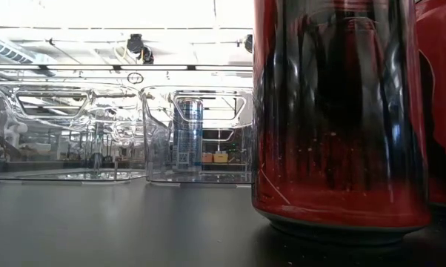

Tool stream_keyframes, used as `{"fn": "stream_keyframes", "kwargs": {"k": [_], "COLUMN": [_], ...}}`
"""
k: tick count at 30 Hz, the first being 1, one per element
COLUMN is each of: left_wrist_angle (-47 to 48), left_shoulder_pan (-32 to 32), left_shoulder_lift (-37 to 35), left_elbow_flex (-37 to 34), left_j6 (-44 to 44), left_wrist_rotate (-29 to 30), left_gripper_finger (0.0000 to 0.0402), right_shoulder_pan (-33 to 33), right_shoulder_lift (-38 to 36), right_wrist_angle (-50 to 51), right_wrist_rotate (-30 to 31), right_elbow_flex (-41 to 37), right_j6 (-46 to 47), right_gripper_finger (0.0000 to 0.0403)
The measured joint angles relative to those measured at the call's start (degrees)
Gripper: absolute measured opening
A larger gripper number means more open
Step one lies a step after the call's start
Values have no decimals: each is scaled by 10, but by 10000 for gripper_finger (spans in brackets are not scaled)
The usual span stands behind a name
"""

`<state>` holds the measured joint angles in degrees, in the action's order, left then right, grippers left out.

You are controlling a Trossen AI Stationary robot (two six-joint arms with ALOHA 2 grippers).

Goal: Sort soda cans
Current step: Put the blue soda can into the middle transparent bin

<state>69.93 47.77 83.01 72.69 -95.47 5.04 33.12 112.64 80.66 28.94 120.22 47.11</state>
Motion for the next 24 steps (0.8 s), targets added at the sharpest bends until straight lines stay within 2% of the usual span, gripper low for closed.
{"fn": "stream_keyframes", "kwargs": {"k": [7,24], "left_wrist_angle": [0,-12], "left_shoulder_pan": [0,0], "left_shoulder_lift": [22,22], "left_elbow_flex": [0,-37], "left_j6": [18,19], "left_wrist_rotate": [1,-20], "left_gripper_finger": [310,310], "right_shoulder_pan": [0,0], "right_shoulder_lift": [0,0], "right_wrist_angle": [-2,-2], "right_wrist_rotate": [-3,-3], "right_elbow_flex": [0,0], "right_j6": [2,5], "right_gripper_finger": [329,329]}}
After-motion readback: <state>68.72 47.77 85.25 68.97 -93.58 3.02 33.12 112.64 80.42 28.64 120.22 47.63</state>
